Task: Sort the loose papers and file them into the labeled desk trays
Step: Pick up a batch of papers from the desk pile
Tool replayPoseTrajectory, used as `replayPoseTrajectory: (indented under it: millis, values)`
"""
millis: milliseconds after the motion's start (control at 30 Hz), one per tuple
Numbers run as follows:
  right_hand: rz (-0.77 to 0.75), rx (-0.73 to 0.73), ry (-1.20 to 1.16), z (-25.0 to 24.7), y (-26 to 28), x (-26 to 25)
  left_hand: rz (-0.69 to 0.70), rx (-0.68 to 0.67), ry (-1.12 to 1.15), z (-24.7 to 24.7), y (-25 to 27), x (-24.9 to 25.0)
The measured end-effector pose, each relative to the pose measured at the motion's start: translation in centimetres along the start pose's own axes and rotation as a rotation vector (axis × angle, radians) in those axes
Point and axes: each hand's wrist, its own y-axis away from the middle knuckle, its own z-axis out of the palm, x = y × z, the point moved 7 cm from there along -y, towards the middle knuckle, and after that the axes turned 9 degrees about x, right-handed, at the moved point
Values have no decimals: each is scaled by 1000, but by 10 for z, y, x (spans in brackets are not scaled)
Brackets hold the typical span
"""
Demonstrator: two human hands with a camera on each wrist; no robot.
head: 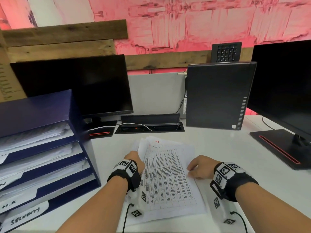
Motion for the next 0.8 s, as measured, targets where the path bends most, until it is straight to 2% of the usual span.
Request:
replayPoseTrajectory:
  millis: [133,333,467,600,700,800]
  values:
    - [-2,2,-41,1,0,4,-9,33,9,-8,1,2]
    - [-2,10,-27,3,-1,4,-48,-29,63,-9,7,-13]
    - [-4,18,-17,4,0,2,-57,88,125,-17,12,-22]
    - [-5,21,22,4,3,-1,-1,212,167,-31,19,-21]
    - [-11,21,81,3,9,-6,20,213,259,-36,24,-18]
    - [-16,20,111,3,13,-9,31,183,248,-34,27,-17]
